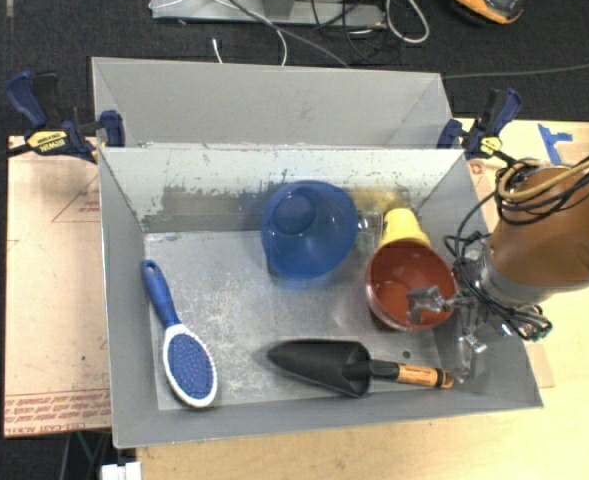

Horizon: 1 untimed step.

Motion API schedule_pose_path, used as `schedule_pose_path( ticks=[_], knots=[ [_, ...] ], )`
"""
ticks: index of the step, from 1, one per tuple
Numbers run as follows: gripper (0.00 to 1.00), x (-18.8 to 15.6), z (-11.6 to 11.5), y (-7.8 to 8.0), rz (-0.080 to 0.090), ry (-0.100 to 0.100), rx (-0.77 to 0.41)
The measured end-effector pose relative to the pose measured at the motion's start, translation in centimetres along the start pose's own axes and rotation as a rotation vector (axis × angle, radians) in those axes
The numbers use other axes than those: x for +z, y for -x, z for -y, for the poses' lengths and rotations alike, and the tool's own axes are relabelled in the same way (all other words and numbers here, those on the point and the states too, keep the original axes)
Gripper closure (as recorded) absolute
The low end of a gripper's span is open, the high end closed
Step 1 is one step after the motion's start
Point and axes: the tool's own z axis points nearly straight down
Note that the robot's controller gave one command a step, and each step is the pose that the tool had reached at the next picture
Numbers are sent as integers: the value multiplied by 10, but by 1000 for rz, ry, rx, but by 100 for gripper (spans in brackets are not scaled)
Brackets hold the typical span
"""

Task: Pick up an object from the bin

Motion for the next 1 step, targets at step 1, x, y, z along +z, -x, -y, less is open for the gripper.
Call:
schedule_pose_path(
  ticks=[1],
  knots=[
    [0, 29, 18, 62, 7, -9, 217]
  ],
)
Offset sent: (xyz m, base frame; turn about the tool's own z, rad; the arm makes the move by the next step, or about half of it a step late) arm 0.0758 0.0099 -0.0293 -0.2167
